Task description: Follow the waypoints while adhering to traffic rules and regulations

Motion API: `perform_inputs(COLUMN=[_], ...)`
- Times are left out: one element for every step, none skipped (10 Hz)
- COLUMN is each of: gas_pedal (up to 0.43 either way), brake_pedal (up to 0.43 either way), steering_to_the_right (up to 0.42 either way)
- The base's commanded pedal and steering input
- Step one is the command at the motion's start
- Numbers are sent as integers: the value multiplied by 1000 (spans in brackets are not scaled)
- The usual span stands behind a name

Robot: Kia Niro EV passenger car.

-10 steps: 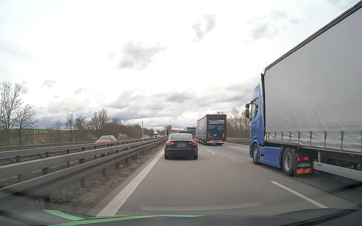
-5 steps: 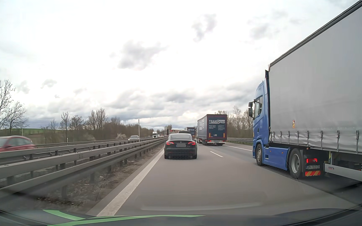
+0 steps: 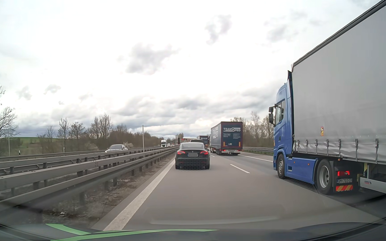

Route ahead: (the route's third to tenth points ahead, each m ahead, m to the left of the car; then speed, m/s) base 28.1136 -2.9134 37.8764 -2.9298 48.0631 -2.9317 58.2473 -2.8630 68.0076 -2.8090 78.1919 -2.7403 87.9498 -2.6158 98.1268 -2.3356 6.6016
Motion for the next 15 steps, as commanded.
perform_inputs(gas_pedal=[118,118,118,118,118,110,110,110,98,98,87,79,67,67,47], brake_pedal=[0,0,0,0,0,0,0,0,0,0,0,0,0,0,0], steering_to_the_right=[-4,-4,-4,-4,-4,-3,-4,-3,-3,-3,-3,-3,-2,-2,-1])
